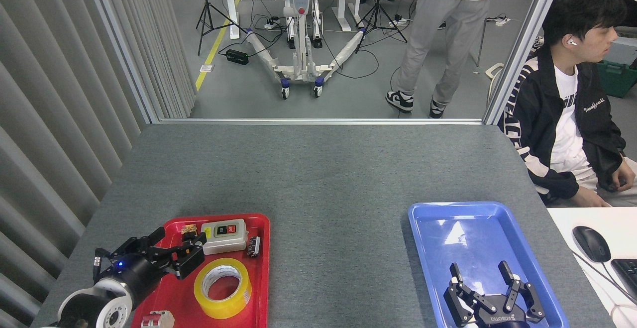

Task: Place and move tape with both arms
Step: 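Reach the left gripper to the yellow tape roll and grasp it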

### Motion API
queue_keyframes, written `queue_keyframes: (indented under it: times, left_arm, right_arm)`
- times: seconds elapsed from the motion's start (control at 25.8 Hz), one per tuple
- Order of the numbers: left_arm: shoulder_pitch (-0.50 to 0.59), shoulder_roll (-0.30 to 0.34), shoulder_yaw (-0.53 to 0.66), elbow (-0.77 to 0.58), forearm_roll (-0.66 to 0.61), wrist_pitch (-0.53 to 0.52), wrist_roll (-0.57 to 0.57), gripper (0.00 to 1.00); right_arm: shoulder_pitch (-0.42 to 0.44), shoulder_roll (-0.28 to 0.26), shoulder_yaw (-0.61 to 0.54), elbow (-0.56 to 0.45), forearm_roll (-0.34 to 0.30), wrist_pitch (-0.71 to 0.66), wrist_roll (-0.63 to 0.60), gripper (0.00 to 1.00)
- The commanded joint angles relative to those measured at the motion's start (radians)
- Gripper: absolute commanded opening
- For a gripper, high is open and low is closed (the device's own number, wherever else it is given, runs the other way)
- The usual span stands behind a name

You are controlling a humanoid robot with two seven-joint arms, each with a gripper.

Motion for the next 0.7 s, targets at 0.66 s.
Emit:
queue_keyframes:
  times: [0.66]
  left_arm:
    - [-0.153,0.141,-0.301,0.127,0.153,0.162,-0.309,0.88]
  right_arm:
    - [-0.008,0.026,-0.008,0.009,0.032,-0.044,0.005,1.00]
